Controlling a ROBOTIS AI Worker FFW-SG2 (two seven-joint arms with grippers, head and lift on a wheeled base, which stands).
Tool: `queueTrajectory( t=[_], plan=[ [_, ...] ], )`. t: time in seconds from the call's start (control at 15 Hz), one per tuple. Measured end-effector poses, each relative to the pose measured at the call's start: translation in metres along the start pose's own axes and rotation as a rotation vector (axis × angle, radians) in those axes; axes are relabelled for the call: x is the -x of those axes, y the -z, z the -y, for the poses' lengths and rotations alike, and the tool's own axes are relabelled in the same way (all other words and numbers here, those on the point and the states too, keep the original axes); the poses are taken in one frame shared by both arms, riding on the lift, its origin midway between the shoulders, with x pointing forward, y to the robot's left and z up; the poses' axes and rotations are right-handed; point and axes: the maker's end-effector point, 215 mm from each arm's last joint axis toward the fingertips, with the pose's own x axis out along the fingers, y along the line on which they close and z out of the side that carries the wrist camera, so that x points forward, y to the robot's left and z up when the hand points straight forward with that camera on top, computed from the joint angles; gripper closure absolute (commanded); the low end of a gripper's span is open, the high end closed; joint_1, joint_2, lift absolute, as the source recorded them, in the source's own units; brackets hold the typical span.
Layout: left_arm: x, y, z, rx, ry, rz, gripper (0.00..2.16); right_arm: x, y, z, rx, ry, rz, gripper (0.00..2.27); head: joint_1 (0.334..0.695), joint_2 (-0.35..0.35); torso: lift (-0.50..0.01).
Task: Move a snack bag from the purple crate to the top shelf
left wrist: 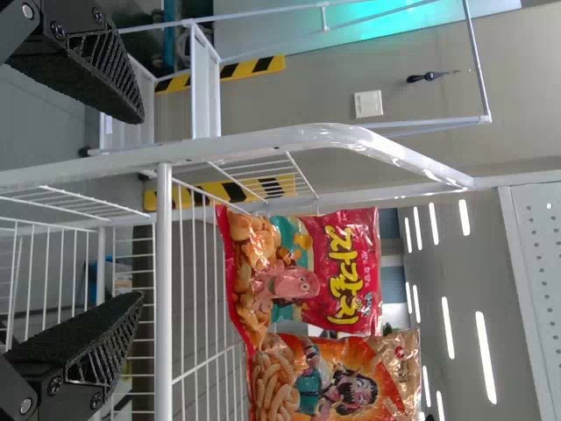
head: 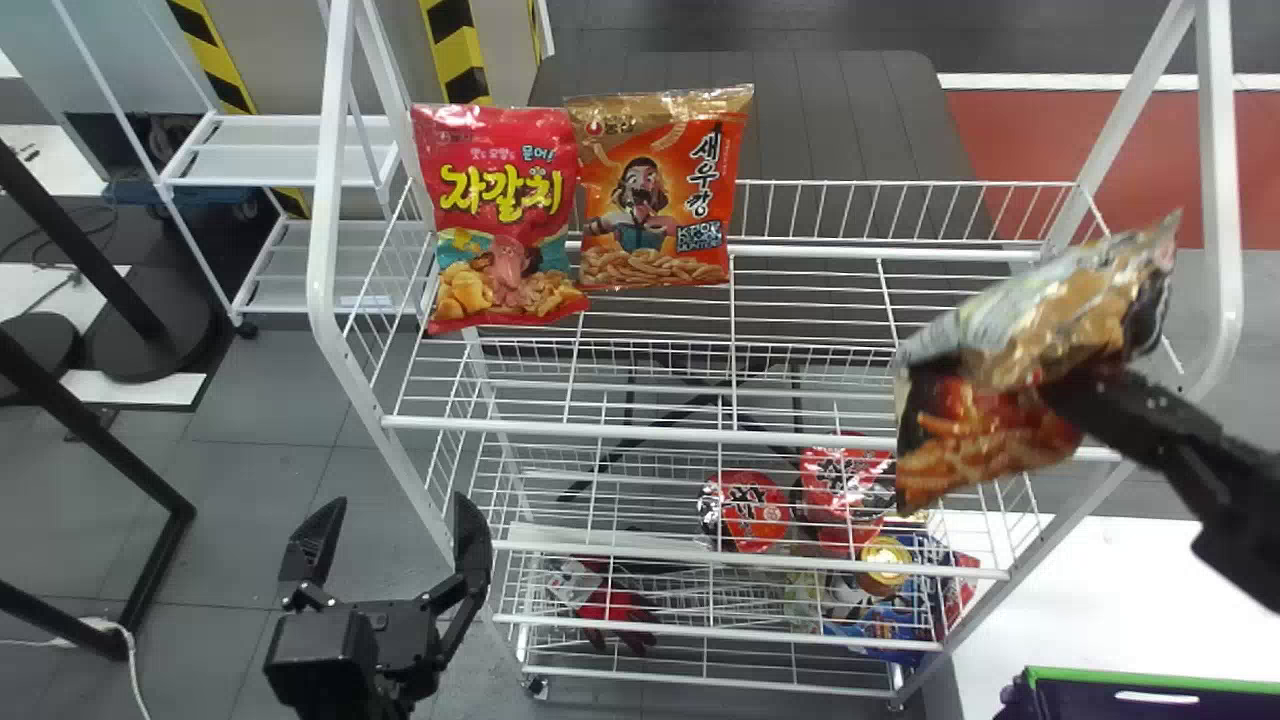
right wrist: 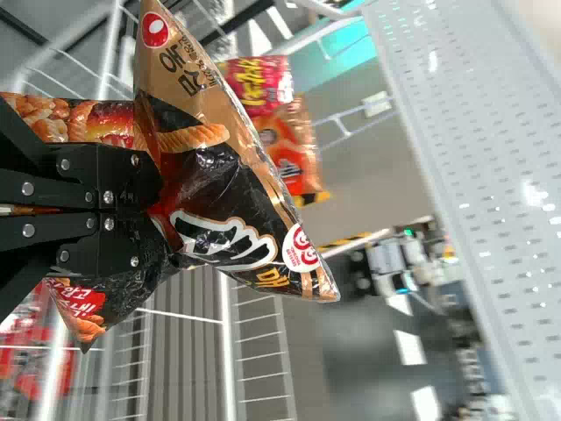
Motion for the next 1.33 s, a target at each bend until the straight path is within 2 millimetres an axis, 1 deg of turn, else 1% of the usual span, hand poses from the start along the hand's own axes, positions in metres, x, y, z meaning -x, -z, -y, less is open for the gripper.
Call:
queueTrajectory(
  t=[0.13,0.2,0.4,0.67,0.87,1.0,1.2,1.33],
  plan=[
    [-0.002,0.0,0.003,-0.004,0.009,-0.001,0.1,-0.016,-0.023,0.008,0.023,0.046,0.059,1.82,0.695,0.045,0.0],
    [-0.003,0.0,0.004,-0.006,0.011,-0.002,0.1,-0.026,-0.028,0.012,0.026,0.069,0.073,1.82,0.695,0.04,0.0],
    [-0.006,-0.001,0.005,-0.009,0.014,-0.001,0.1,-0.053,-0.031,0.014,0.025,0.1,0.086,1.82,0.695,0.047,0.0],
    [-0.009,0.0,0.006,-0.012,0.016,-0.003,0.1,-0.086,-0.049,0.004,0.035,0.093,0.2,1.82,0.695,0.069,0.0],
    [-0.01,0.002,0.006,-0.011,0.016,-0.006,0.1,-0.105,-0.044,0.007,0.038,0.147,0.208,1.82,0.695,0.078,0.0],
    [-0.011,0.004,0.006,-0.011,0.016,-0.009,0.1,-0.116,-0.035,0.01,0.024,0.197,0.206,1.82,0.695,0.079,0.0],
    [-0.011,0.006,0.006,-0.011,0.015,-0.012,0.1,-0.132,-0.027,-0.003,-0.001,0.197,0.214,1.82,0.695,0.101,0.0],
    [-0.011,0.007,0.005,-0.01,0.013,-0.013,0.1,-0.137,-0.03,-0.003,-0.024,0.224,0.244,1.82,0.695,0.109,0.0]
  ],
)
